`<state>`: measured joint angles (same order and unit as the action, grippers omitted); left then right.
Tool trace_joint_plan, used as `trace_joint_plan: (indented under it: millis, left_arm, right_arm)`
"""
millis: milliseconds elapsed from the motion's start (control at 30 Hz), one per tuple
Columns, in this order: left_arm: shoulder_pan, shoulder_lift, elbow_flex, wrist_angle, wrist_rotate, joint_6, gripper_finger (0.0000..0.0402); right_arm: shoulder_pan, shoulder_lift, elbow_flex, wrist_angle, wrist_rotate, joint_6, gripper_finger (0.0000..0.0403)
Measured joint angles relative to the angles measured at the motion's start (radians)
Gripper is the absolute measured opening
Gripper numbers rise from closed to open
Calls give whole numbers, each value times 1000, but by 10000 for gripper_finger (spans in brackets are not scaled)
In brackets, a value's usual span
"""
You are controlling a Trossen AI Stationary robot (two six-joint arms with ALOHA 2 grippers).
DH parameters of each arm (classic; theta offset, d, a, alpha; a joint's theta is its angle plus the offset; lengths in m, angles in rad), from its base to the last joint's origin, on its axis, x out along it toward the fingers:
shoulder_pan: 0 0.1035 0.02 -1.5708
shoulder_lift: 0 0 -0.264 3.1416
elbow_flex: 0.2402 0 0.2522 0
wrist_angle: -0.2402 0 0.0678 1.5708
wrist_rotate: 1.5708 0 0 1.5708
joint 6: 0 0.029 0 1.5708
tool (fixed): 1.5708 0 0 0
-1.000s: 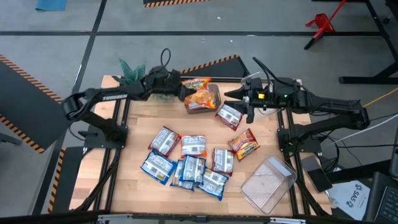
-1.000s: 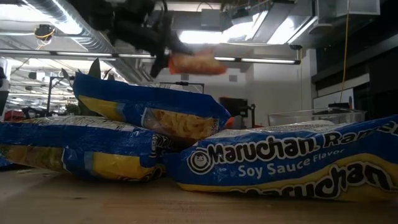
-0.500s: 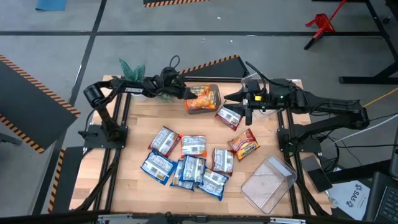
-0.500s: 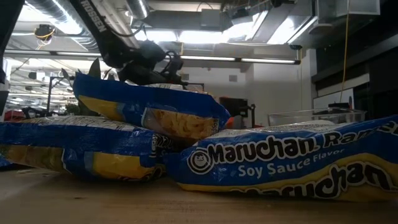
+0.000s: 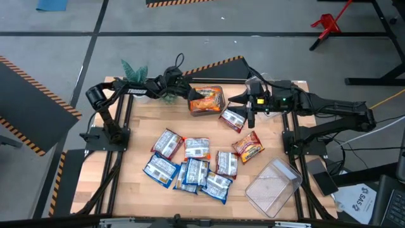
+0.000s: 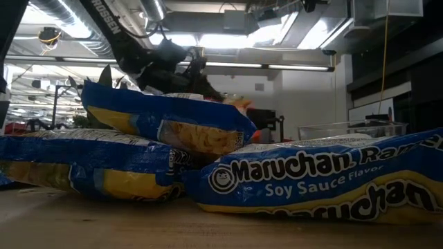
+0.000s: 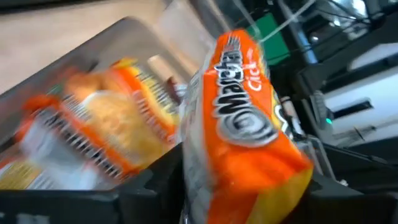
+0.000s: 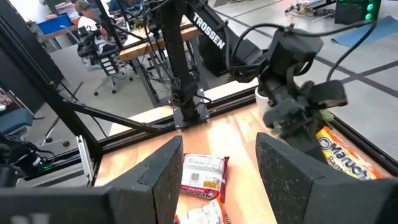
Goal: Sort Maruchan noodles
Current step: Put the orange noodle pack into the black bin
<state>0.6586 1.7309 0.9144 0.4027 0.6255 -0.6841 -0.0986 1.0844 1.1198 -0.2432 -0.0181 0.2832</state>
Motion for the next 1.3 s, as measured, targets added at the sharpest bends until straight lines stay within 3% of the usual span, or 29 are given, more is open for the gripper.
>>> trace_joint_plan:
  millis: [333,900,1133,1300]
  left_arm:
    - [4,-1,37,-40,-65,-18,186]
    - [67,-52,37,-142,-17,11,183]
    - [91,-92,38,-148,-55,15,183]
    - [80,-128,38,-146,-58,7,183]
  right_arm:
    - [0,0,0,-9,-5,0,186]
    - [0,0,0,-74,-15,0,186]
    - [0,0,0,-81,23,-3,186]
    - [0,14,0,-108,147,-16,186]
